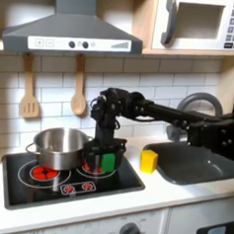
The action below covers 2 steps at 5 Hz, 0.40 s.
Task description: Reach green block
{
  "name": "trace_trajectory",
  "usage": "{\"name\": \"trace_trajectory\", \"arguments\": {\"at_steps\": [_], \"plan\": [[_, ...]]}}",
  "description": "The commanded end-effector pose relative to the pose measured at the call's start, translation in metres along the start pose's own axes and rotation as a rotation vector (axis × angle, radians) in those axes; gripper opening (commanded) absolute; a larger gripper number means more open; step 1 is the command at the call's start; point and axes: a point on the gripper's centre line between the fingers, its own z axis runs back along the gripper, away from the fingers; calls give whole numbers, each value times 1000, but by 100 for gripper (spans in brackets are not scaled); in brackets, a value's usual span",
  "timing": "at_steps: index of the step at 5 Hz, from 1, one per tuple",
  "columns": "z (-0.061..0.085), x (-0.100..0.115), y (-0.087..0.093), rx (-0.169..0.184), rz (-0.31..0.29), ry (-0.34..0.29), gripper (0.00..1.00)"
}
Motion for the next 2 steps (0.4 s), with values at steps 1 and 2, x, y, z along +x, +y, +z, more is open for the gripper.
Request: {"name": "trace_trajectory", "arguments": {"at_steps": [1, 2], "plan": [[15, -1, -10, 23, -32, -65, 100], [1, 0, -8, 8, -27, -28, 100]]}}
